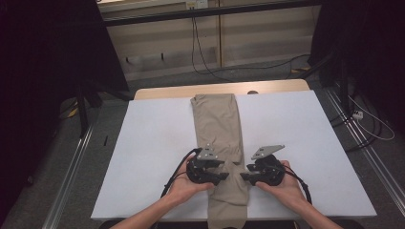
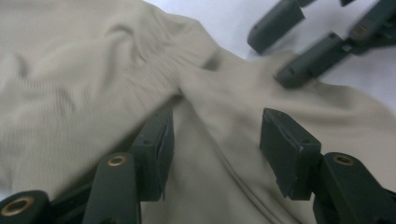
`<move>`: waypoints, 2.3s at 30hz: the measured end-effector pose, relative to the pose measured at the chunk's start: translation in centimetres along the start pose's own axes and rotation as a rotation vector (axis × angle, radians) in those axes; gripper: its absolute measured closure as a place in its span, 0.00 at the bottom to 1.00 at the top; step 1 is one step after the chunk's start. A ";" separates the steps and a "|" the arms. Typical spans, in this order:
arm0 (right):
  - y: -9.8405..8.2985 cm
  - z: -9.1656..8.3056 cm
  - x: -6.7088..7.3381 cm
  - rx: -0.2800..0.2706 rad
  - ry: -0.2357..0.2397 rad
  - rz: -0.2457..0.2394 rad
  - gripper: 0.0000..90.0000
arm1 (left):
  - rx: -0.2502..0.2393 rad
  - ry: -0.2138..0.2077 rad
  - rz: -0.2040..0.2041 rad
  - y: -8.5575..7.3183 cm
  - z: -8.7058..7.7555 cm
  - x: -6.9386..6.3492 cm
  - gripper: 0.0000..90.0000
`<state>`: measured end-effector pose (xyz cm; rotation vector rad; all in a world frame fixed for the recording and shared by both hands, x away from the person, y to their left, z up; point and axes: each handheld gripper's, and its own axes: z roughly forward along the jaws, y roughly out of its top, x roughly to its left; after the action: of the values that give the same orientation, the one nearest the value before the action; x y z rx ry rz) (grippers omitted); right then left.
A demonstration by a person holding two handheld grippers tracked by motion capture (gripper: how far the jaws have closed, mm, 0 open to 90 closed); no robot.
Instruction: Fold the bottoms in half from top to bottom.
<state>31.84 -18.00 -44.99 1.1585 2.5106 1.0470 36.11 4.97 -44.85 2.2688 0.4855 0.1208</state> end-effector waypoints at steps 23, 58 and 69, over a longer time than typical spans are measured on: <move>-2.9 -3.1 6.8 -0.004 0.262 -0.131 0.64 | 0.103 -0.294 0.049 -5.8 -5.9 -7.8 0.95; 1.4 -0.4 0.9 -0.056 0.052 -0.094 0.59 | -0.027 0.073 -0.077 -3.3 -5.1 1.2 0.50; 4.3 2.8 -1.1 -0.026 -0.119 -0.157 0.57 | -0.029 0.159 -0.108 -2.0 -3.3 5.5 0.48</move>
<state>36.29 -15.40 -44.33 0.9687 2.4418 0.9392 39.78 10.60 -44.47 2.2095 0.6844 0.2533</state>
